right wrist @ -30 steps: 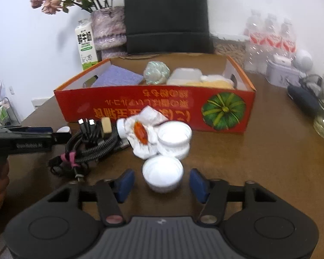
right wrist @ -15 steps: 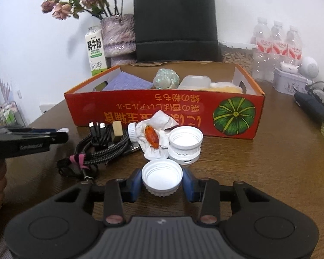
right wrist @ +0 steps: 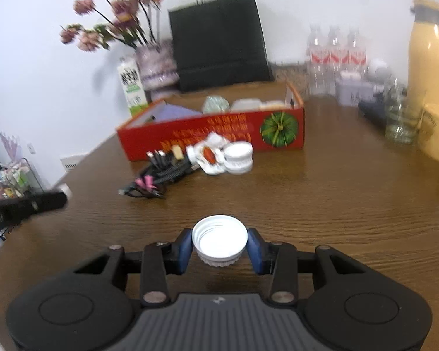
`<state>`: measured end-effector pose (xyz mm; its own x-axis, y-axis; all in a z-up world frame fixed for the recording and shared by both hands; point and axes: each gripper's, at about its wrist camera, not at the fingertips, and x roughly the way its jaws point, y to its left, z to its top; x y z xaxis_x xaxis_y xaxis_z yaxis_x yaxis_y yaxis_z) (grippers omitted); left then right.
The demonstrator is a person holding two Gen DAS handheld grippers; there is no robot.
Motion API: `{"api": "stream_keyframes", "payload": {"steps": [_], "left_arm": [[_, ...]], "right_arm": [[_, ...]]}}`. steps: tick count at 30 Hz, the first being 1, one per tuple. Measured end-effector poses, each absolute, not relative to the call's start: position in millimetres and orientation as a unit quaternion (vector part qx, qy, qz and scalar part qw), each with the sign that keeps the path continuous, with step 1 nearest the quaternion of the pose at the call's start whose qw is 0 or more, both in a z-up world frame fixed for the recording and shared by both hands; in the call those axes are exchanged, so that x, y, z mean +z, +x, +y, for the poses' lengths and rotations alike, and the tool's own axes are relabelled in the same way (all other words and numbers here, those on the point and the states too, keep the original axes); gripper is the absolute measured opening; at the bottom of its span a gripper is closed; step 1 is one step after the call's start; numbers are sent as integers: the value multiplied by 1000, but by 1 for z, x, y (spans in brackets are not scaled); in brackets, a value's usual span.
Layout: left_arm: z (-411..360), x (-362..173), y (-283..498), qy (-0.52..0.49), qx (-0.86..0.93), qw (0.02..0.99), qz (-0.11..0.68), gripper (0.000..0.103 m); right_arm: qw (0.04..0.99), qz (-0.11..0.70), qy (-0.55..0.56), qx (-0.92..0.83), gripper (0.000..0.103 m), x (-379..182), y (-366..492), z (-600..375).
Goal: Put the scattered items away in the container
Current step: 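Carry both white caps over the box and lower them in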
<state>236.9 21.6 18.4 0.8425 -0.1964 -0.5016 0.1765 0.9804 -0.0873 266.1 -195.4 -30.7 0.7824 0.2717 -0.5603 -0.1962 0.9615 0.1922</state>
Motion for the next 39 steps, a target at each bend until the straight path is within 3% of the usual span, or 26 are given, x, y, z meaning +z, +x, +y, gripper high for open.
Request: {"api": "stream_keyframes", "payload": {"steps": [9,21,39], "left_arm": [[0,28,180,-7,-112,961,254,30],[-4,34,134,4,-118,963,242,30],[5,34,153,-10,-115,963,245,30]], "right_arm": [[957,245,41,149,39,15,196,-194],[956,247,49,149,39,12,143,-199],[952,261,64,149,39,12,156,-201]]}}
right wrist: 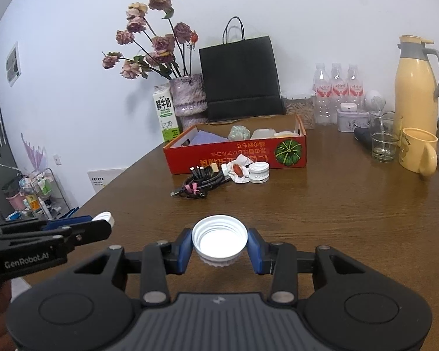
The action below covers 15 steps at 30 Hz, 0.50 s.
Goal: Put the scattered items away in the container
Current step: 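Carry both white caps over the box and lower them in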
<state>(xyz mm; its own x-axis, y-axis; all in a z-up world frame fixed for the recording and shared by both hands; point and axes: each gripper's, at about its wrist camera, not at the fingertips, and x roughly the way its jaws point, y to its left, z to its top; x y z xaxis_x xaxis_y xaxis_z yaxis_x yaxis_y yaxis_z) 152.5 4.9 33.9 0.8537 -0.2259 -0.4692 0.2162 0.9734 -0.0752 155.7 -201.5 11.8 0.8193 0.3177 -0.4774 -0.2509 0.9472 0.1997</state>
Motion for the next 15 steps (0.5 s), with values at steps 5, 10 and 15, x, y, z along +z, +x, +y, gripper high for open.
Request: {"api": "stream_keyframes", "payload": {"steps": [5,10,15], "left_arm": [[6,49,189,5,-110,969,221,30],[9,68,245,11,-113,974,195,30],[13,77,313,-10,-121,970,210,30]], "right_arm": [[957,246,50,143,39,24,193,-198],[965,217,36,140,39,47,244,-191],[957,229,66,167,39,63,312,-186]]}}
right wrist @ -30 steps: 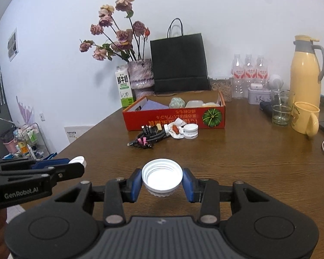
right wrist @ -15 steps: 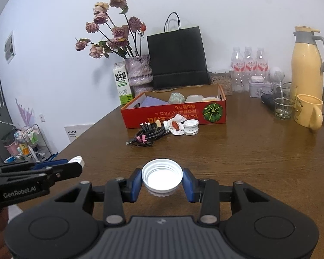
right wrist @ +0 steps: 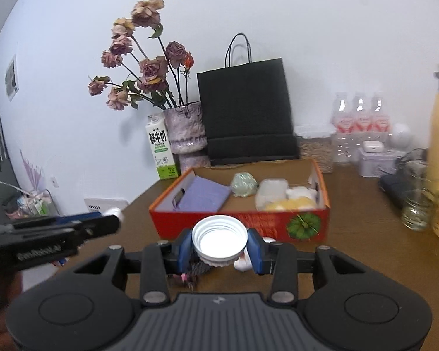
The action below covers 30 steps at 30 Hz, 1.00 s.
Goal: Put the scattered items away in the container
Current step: 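Carry both white caps over the box and lower them in, then open both tools to drop the caps into the box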
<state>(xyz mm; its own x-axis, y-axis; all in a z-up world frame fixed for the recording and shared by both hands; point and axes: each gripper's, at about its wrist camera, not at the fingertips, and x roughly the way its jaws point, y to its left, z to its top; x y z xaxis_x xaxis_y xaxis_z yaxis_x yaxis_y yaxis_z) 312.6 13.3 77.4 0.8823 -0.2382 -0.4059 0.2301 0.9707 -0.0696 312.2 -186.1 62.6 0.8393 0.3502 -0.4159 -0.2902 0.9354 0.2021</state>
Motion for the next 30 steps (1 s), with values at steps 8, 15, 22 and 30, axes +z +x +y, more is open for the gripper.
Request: {"api": "stream_keyframes", "payload": {"steps": [8,15,22,30], "left_arm": [[20,86,436,-44,-116,960,251,30],[9,51,550,-20,-85,946,312,30],[20,-13,625,-61,-87,903,416,30],[29,-11,620,-79,-92,907,404,56]], "right_arm": [[948,252,71,181,39,79,447,-163],[929,325,59,165,39,51,571,-140],[909,388,78,135,39,3,653,-135],[899,408,82,135,54,-16,673,-135]]}}
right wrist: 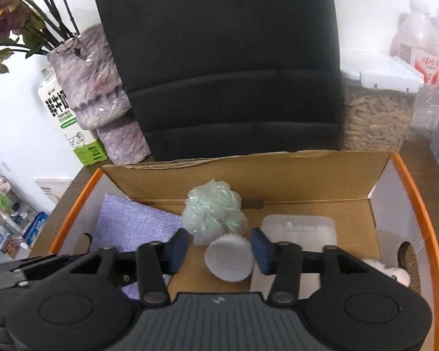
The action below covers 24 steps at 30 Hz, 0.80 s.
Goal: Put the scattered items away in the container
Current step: 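Open both tools to drop the caps into the box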
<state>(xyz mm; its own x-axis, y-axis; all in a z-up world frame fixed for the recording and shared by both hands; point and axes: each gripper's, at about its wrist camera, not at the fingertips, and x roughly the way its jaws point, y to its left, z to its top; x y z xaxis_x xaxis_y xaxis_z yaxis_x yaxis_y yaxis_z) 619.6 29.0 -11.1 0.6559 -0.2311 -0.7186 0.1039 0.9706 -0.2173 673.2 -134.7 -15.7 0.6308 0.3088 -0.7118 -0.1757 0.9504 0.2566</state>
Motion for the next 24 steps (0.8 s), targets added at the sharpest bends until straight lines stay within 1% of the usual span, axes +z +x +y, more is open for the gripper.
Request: {"api": "stream_keyframes", "payload": {"steps": [3,4,5,7,8,9,10,11,13,15,18,20,22,24], "left_arm": [[26,-3,613,-69,-89,910,399,58],[25,1,612,-65,-83,912,397,66],[25,6,607,-59,-73,915,392,71],[27,18,595,-50,-62,922,379,71],[29,24,590,-48,-61,924,375,73],[31,32,583,-48,-58,924,374,75],[33,38,578,-49,-50,925,373,81],[37,45,570,-49,-36,927,369,83],[42,59,554,-46,-14,932,360,84],[50,73,534,-44,-3,934,355,85],[60,89,499,-40,3,936,349,88],[62,97,471,-13,-3,940,340,96],[63,105,442,31,-2,946,322,97],[66,115,413,53,10,951,304,98]], "right_arm": [[905,401,69,124,55,-10,664,-137],[908,396,65,120,55,-7,659,-139],[910,392,64,118,55,-2,654,-142],[912,389,68,113,55,8,643,-148],[913,386,67,111,55,14,636,-151],[915,383,65,109,55,20,630,-155],[918,378,62,106,55,27,621,-158],[920,374,61,103,56,35,613,-161],[923,365,59,103,58,49,593,-167],[928,353,49,103,63,61,569,-173],[936,338,23,98,64,75,529,-182],[938,332,8,95,65,83,504,-191],[942,323,-5,89,68,89,478,-201],[943,322,-12,82,68,94,455,-214]]}}
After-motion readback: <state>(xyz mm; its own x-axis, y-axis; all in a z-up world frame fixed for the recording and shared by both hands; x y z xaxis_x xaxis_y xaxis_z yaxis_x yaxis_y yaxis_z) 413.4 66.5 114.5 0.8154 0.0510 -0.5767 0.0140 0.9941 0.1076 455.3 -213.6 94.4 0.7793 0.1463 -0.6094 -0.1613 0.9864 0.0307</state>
